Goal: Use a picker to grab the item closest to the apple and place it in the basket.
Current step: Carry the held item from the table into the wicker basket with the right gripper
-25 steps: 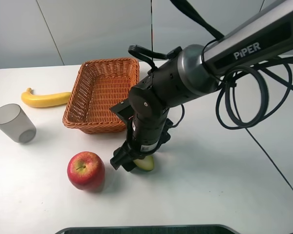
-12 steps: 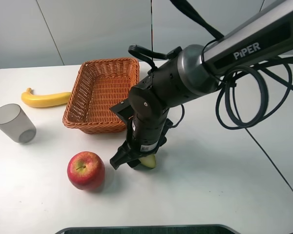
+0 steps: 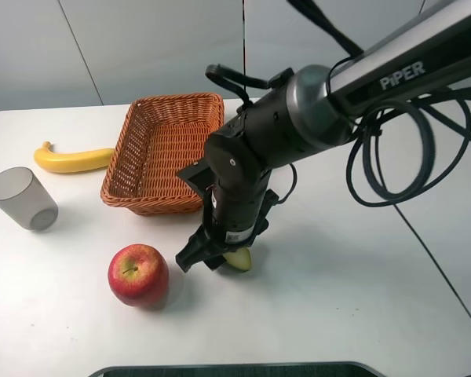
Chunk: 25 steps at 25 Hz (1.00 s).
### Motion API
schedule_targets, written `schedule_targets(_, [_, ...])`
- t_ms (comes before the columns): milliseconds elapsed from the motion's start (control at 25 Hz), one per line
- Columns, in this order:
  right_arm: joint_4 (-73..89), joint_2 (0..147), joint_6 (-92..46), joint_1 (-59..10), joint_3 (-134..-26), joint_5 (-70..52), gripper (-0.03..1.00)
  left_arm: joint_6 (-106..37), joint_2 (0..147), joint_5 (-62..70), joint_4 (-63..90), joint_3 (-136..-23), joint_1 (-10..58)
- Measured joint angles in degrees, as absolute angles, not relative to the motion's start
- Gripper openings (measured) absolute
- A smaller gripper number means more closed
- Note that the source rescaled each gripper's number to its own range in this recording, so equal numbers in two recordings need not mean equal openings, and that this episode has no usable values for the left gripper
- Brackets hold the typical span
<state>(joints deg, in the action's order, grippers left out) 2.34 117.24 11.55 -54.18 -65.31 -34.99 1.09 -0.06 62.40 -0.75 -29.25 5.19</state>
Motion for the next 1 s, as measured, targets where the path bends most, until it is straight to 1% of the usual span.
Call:
schedule_targets(400, [2.6,106.3,11.8,-53.1,-66.3,-43.5,0.04,1.1,-0.1,62.4,-0.8,-29.3,5.2])
schedule_targets(560, [4.1,105.6,10.0,-51.1,-69.8,-46.2,0.04,1.1,-0.1,62.4,-0.8,-29.3,5.2])
schedule_targets(720, [4.9,105.8,8.4,-49.4,-76.3,-47.6,0.04,1.1,-0.1,62.4,-0.8,-29.3,5.2])
schedule_targets(1000, [4.4,113.2,6.2,-46.7,-93.6,-51.0,0.04,1.1,-0.1,62.4,-0.8,-29.3,5.2])
